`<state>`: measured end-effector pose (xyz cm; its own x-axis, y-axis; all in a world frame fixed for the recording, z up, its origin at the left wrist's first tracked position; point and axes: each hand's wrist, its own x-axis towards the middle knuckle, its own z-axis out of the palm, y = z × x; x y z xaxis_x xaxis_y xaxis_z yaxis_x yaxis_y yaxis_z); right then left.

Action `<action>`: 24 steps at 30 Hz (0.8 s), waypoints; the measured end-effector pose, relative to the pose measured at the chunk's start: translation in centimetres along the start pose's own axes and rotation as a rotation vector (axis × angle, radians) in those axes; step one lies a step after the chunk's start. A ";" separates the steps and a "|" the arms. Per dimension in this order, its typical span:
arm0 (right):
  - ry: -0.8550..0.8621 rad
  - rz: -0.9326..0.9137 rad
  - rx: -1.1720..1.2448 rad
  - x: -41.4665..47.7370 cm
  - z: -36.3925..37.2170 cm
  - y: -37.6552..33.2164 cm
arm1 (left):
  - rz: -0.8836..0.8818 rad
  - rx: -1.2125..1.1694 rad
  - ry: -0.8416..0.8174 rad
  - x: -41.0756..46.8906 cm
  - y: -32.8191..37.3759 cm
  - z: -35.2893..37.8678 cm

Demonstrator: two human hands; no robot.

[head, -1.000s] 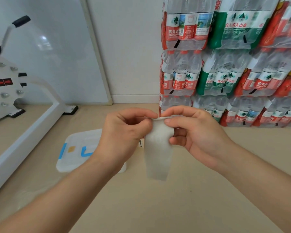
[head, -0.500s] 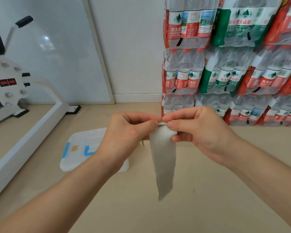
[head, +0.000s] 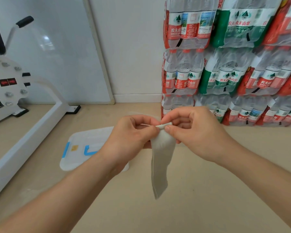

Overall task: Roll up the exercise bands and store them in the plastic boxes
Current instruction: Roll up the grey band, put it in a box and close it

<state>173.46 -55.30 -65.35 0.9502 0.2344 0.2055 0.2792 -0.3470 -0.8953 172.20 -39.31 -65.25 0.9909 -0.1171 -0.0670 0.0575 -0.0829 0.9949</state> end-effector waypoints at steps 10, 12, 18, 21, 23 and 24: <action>-0.123 0.420 0.596 0.4 -0.7 -0.1 | 0.135 -0.005 0.162 0.0 -0.4 0.4; -0.124 0.430 0.631 0.4 -0.7 0.0 | 0.143 -0.003 0.172 0.0 -0.3 0.4; -0.053 0.367 0.553 0.4 -0.3 0.3 | 0.119 -0.029 0.137 0.3 -0.5 0.2; -0.028 0.345 0.486 0.6 -0.3 0.4 | 0.079 -0.067 0.068 0.4 -0.7 0.1; -0.012 0.329 0.451 0.6 -0.3 0.4 | 0.044 -0.121 0.030 0.3 -0.6 0.1; -0.003 0.319 0.433 0.5 -0.3 0.3 | 0.023 -0.143 0.024 0.3 -0.6 0.1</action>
<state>174.12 -55.58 -65.43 0.9778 0.1817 -0.1039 -0.1065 0.0047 -0.9943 172.44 -39.42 -65.86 0.9947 -0.0934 -0.0436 0.0494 0.0612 0.9969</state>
